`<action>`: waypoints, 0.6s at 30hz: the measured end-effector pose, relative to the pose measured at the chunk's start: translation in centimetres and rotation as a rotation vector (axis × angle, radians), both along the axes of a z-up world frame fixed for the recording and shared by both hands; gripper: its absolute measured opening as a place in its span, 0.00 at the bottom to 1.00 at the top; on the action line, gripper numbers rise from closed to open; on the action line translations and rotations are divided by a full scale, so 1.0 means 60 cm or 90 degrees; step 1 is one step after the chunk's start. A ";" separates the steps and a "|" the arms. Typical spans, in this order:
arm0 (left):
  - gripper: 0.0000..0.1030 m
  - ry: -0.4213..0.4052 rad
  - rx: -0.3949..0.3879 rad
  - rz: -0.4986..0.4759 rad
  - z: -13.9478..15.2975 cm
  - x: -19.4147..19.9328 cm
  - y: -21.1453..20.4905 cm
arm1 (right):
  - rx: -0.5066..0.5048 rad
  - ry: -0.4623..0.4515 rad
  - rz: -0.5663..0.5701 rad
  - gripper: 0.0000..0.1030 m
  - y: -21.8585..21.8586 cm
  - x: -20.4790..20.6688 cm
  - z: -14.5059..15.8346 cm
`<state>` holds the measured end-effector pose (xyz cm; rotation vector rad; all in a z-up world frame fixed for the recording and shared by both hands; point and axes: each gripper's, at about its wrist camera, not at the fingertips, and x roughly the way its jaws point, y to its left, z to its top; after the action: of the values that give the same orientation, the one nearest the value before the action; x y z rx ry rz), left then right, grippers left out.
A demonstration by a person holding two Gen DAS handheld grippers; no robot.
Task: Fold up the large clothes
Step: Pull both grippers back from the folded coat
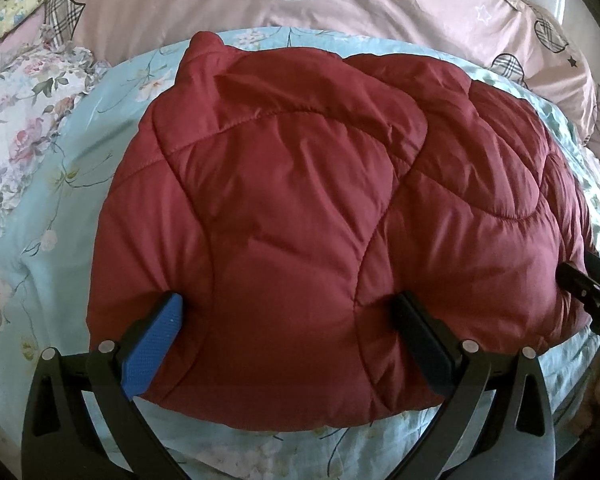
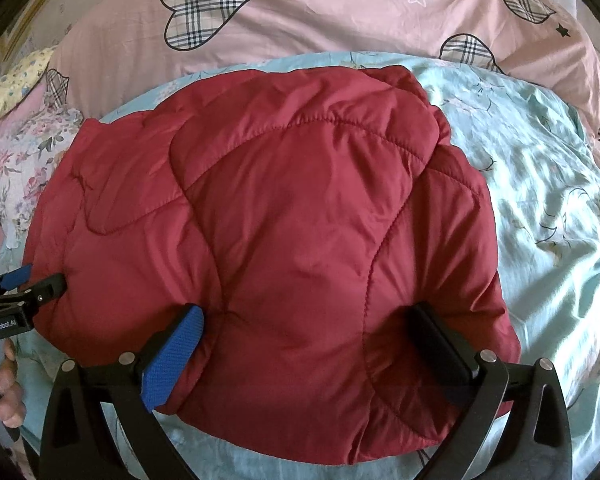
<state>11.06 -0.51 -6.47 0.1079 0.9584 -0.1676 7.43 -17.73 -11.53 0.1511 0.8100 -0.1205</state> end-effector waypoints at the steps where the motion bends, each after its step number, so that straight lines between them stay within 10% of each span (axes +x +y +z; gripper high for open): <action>1: 1.00 0.000 0.000 0.001 0.001 0.000 0.000 | -0.002 -0.003 -0.002 1.00 0.001 -0.003 0.003; 18: 1.00 0.011 -0.008 -0.004 0.007 -0.100 0.040 | -0.024 0.000 0.082 1.00 0.075 -0.114 0.024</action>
<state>5.07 1.86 -6.04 0.0970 0.9748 -0.1804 0.56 -13.21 -10.08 0.0638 0.8149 -0.0145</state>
